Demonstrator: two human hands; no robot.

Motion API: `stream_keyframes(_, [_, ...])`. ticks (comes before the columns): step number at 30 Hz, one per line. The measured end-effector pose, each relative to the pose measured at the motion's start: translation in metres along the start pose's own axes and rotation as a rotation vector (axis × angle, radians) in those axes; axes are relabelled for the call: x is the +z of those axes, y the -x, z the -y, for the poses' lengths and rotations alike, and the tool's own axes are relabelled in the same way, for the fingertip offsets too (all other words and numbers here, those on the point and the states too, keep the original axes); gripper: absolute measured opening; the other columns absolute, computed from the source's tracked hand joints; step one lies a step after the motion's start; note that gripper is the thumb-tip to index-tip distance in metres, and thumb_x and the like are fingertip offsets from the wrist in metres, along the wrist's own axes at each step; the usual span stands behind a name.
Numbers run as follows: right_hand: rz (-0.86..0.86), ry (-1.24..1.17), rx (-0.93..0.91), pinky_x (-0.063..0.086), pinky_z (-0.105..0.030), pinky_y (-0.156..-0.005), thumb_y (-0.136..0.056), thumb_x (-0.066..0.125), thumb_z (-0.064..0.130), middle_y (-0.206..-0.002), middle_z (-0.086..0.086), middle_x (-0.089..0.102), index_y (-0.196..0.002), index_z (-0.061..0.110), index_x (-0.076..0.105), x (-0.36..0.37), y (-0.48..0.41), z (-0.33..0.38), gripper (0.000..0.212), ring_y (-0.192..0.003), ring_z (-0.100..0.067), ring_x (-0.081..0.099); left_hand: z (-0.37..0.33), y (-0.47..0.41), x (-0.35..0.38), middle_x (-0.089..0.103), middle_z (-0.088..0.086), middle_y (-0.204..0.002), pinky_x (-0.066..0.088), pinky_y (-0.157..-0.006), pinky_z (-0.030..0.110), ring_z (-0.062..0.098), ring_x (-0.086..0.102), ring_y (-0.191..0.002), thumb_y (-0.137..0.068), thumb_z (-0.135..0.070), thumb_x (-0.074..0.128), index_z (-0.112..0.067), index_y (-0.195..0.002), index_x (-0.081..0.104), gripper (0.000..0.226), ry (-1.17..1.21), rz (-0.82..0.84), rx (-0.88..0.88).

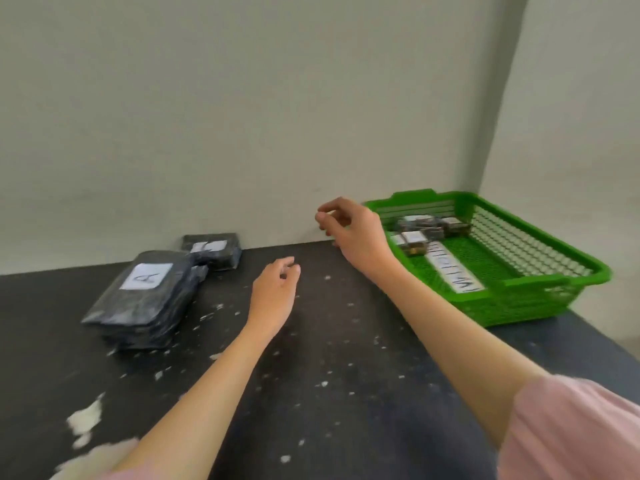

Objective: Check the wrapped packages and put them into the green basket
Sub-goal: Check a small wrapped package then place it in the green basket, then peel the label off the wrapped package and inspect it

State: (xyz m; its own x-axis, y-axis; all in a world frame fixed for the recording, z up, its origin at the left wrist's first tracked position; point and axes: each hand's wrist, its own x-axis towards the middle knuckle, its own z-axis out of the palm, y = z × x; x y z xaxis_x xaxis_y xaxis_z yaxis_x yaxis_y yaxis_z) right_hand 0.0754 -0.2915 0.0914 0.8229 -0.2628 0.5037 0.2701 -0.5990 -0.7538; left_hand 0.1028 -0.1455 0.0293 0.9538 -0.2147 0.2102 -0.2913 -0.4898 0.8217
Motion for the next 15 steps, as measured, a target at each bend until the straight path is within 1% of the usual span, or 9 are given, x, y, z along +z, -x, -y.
stream_keyframes(2, [0.087,-0.041,0.064,0.050,-0.033,-0.070,-0.090,0.061,0.027,-0.083,-0.007,0.067,-0.100,0.011,0.066,0.049,0.012,0.001,0.020,-0.076,-0.020,0.060,0.043,0.019,-0.036,0.054,0.001,-0.123,0.045,-0.087,0.028,0.012,0.054,-0.103,-0.097,-0.031,0.045,-0.019,-0.133,0.048,0.038,-0.204,0.005,0.006])
stream_keyframes(3, [0.142,-0.063,0.113,0.048,-0.029,-0.072,-0.090,0.060,0.028,-0.087,-0.004,0.066,-0.102,0.011,0.065,0.073,0.017,-0.001,0.021,-0.080,-0.017,0.059,0.063,0.026,-0.052,0.051,0.001,-0.127,0.043,-0.092,0.029,0.014,0.051,-0.110,-0.098,-0.031,0.044,-0.018,-0.136,0.045,0.040,-0.344,0.017,0.017])
stream_keyframes(5, [0.237,-0.072,0.191,0.044,-0.023,-0.080,-0.091,0.059,0.029,-0.100,-0.001,0.064,-0.111,0.012,0.062,0.117,0.022,-0.008,0.027,-0.093,-0.014,0.057,0.092,0.035,-0.076,0.045,0.000,-0.135,0.037,-0.098,0.030,0.017,0.044,-0.122,-0.098,-0.034,0.041,-0.016,-0.138,0.041,0.044,-0.607,0.040,0.068])
stream_keyframes(6, [0.266,-0.064,0.217,0.043,-0.023,-0.083,-0.091,0.059,0.030,-0.109,-0.001,0.063,-0.116,0.013,0.060,0.137,0.022,-0.012,0.031,-0.100,-0.014,0.057,0.100,0.037,-0.083,0.043,-0.001,-0.137,0.035,-0.100,0.030,0.017,0.041,-0.124,-0.098,-0.036,0.039,-0.016,-0.139,0.041,0.045,-0.666,0.047,0.088])
stream_keyframes(8, [0.287,-0.047,0.240,0.042,-0.025,-0.090,-0.091,0.059,0.031,-0.124,-0.005,0.058,-0.125,0.015,0.054,0.171,0.016,-0.018,0.038,-0.111,-0.016,0.054,0.107,0.036,-0.090,0.041,-0.003,-0.138,0.033,-0.102,0.029,0.016,0.039,-0.125,-0.098,-0.039,0.038,-0.015,-0.139,0.041,0.047,-0.679,0.062,0.109])
stream_keyframes(10, [0.267,-0.036,0.234,0.040,-0.029,-0.096,-0.089,0.060,0.032,-0.133,-0.008,0.050,-0.131,0.017,0.048,0.196,0.004,-0.020,0.046,-0.120,-0.020,0.049,0.110,0.034,-0.090,0.039,-0.003,-0.138,0.033,-0.103,0.029,0.015,0.039,-0.125,-0.098,-0.039,0.038,-0.014,-0.139,0.040,0.048,-0.665,0.048,0.132])
stream_keyframes(12, [0.261,-0.064,0.240,0.035,-0.035,-0.103,-0.085,0.066,0.033,-0.140,-0.009,0.042,-0.137,0.019,0.040,0.212,-0.014,-0.023,0.059,-0.129,-0.023,0.040,0.112,0.032,-0.087,0.038,-0.003,-0.136,0.033,-0.102,0.028,0.015,0.039,-0.123,-0.098,-0.039,0.038,-0.014,-0.139,0.040,0.048,-0.660,0.023,0.152])
stream_keyframes(15, [0.364,-0.053,0.177,0.027,-0.038,-0.110,-0.076,0.076,0.030,-0.147,-0.010,0.030,-0.141,0.027,0.031,0.222,-0.045,-0.036,0.080,-0.136,-0.026,0.028,0.113,0.031,-0.086,0.037,-0.004,-0.136,0.033,-0.101,0.028,0.015,0.038,-0.122,-0.098,-0.040,0.037,-0.015,-0.139,0.040,0.048,-0.651,0.013,0.146])
